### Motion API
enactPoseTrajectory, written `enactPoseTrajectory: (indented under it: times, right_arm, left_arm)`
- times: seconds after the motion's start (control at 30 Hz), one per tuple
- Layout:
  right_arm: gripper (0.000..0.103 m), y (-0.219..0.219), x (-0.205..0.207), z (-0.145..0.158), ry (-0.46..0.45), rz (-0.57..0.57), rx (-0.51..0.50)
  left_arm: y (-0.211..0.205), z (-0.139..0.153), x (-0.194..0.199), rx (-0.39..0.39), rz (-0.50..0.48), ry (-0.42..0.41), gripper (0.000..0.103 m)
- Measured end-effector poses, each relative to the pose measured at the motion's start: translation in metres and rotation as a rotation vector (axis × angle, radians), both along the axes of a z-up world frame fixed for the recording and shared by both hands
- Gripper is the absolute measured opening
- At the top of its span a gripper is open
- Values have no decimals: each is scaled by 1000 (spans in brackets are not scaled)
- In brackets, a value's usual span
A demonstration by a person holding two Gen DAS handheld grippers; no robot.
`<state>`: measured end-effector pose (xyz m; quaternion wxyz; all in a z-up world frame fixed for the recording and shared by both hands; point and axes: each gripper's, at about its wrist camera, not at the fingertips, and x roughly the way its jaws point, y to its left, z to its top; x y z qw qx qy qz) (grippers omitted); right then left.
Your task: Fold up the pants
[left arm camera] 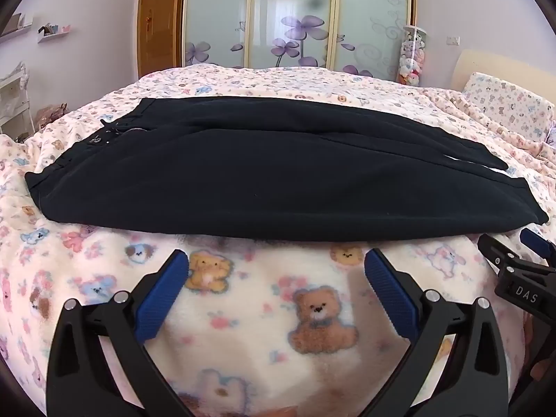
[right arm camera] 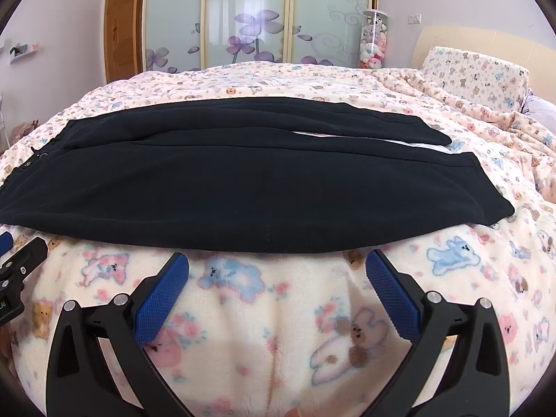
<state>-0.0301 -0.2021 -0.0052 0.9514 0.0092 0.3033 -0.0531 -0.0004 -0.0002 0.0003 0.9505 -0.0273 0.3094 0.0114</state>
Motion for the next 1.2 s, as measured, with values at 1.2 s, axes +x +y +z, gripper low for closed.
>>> enactPoseTrajectory:
  times: [1.2]
  right_arm:
    - [102,2,3,-1,14,-1,4]
  left_arm:
    - [0,-2,-1,1,-2,9,101]
